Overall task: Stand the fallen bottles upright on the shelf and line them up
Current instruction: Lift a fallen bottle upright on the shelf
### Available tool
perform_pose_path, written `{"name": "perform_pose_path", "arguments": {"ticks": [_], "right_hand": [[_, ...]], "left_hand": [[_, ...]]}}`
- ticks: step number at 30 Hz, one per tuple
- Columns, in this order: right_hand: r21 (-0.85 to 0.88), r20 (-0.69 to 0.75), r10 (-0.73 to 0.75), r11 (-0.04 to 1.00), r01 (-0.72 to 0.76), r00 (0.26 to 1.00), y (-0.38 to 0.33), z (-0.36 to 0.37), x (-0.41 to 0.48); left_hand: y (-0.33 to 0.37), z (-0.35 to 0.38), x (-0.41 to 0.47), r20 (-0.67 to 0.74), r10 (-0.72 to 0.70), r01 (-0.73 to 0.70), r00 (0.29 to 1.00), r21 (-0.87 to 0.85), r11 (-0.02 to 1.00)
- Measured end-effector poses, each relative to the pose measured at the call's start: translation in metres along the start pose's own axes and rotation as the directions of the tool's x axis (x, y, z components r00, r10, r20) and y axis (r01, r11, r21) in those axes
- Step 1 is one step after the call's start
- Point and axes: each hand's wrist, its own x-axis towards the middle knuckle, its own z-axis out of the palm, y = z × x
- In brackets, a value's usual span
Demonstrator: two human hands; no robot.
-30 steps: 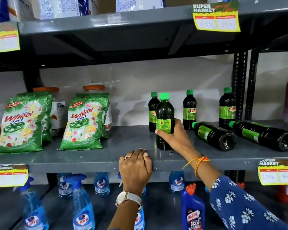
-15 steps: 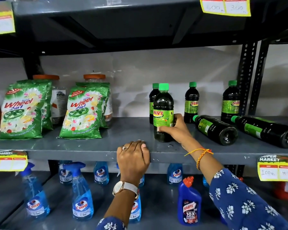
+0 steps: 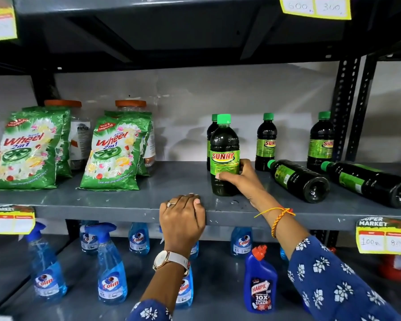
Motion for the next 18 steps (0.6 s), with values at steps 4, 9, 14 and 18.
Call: {"name": "perform_pose_path", "arguments": {"ticks": [4,9,14,18], "right_hand": [[-0.051,0.003,-0.013,0.999,0.013,1.000,0.002,0.000,0.000],[-0.061,0.009,-0.015,0.998,0.015,1.000,0.003,0.001,0.000],[-0.091,0.010,-0.011,0.996,0.012,1.000,-0.001,-0.001,-0.004],[-0.139,0.013,-0.024,0.990,0.025,1.000,-0.008,-0.003,-0.014]], "left_hand": [[0.000,0.001,0.000,-0.010,-0.003,0.003,1.000,-0.011,1.000],[-0.001,0.002,-0.001,0.001,-0.005,0.005,1.000,-0.007,1.000],[0.000,-0.001,0.000,0.028,-0.009,0.009,1.000,-0.001,1.000],[0.002,-0.005,0.000,0.050,-0.007,0.008,0.999,-0.001,1.000]]}}
